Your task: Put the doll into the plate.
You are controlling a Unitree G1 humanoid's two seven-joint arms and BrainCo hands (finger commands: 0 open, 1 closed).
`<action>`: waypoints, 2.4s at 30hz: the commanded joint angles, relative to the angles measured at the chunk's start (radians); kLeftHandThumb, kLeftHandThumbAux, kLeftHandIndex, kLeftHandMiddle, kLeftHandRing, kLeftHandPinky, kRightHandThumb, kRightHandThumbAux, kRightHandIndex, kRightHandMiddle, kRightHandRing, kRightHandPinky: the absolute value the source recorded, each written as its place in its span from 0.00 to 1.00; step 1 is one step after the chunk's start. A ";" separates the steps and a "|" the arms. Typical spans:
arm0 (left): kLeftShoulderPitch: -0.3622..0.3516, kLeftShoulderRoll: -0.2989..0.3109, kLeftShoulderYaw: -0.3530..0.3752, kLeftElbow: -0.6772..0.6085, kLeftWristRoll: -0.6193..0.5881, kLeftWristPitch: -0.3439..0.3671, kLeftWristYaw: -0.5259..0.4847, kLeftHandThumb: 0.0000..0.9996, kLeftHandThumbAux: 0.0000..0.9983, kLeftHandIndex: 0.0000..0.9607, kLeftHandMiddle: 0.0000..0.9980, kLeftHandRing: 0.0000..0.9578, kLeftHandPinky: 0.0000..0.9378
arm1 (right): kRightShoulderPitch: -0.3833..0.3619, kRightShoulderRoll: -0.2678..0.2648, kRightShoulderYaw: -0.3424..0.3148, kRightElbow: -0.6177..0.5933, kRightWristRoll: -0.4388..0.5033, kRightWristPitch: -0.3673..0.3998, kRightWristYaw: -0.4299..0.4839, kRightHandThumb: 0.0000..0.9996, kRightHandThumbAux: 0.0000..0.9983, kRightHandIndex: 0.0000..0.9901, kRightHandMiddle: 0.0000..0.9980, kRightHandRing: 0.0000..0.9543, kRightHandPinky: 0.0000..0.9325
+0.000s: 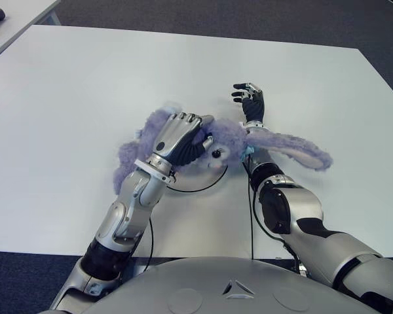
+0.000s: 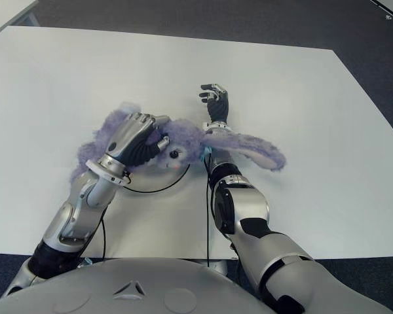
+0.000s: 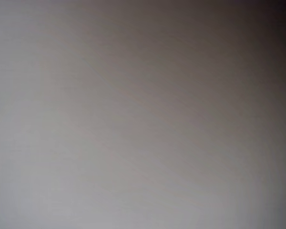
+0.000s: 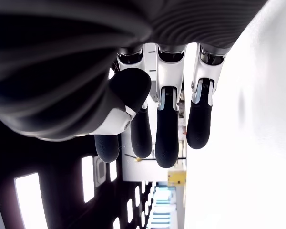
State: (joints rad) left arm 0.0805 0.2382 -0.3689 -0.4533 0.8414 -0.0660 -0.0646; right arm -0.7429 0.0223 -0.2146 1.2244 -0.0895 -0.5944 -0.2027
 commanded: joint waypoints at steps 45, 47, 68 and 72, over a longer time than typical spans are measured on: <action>0.115 0.082 0.041 -0.183 -0.199 0.142 -0.330 0.00 0.35 0.00 0.05 0.02 0.00 | 0.217 0.031 0.036 0.123 -0.021 0.078 -0.049 1.00 0.69 0.44 0.36 0.46 0.44; 0.113 0.082 0.042 -0.180 -0.201 0.141 -0.328 0.00 0.34 0.00 0.04 0.01 0.00 | 0.217 0.030 0.038 0.123 -0.023 0.075 -0.053 1.00 0.69 0.44 0.35 0.46 0.44; 0.001 0.141 0.059 -0.066 -0.049 0.016 -0.219 0.02 0.33 0.00 0.00 0.00 0.00 | 0.217 0.026 0.046 0.125 -0.025 0.085 -0.047 0.94 0.69 0.43 0.35 0.47 0.34; -0.024 0.158 0.067 -0.044 -0.015 -0.011 -0.192 0.03 0.30 0.00 0.00 0.00 0.00 | 0.219 0.023 0.064 0.126 -0.040 0.084 -0.066 0.70 0.74 0.41 0.34 0.36 0.34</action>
State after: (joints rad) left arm 0.0643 0.3507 -0.3065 -0.5852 0.7580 -0.0626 -0.2738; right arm -0.7434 0.0187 -0.1746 1.2247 -0.0961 -0.5846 -0.2525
